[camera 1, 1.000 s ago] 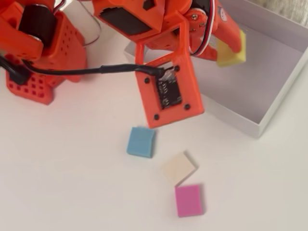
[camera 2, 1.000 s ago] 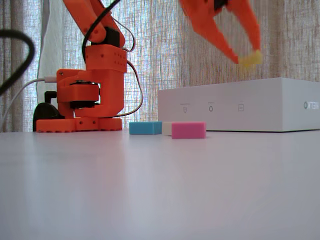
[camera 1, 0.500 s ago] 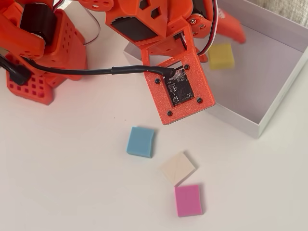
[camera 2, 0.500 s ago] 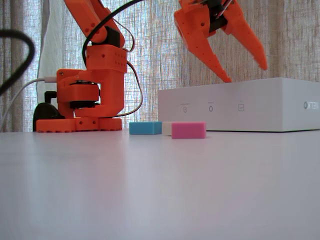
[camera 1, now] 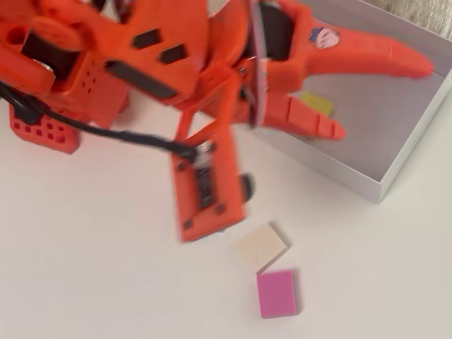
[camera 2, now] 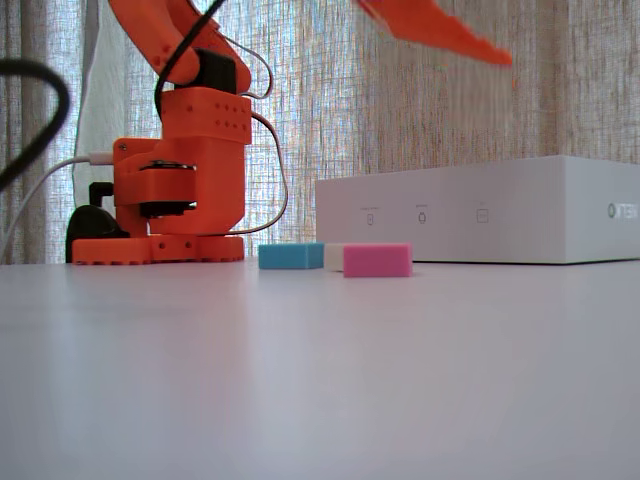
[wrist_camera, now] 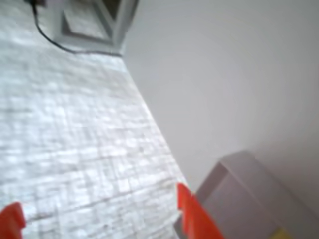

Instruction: Grasp the yellow cuboid and put it in the bin.

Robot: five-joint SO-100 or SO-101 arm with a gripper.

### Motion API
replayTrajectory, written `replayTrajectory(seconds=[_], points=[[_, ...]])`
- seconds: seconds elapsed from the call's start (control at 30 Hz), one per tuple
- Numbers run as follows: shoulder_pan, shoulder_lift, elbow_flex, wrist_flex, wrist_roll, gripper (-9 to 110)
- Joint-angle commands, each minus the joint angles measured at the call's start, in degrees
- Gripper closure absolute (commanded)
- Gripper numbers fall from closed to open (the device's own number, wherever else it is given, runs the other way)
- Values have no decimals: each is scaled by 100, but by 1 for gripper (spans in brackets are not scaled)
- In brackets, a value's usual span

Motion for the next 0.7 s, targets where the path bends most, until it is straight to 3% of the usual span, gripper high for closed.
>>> replayTrajectory(seconds=[0.0,0.23,0.67], points=[[993,853,26,-624,-70,62],[2461,2654,1116,-580,-44,62],[2962,4737,2672,2900,9,68]])
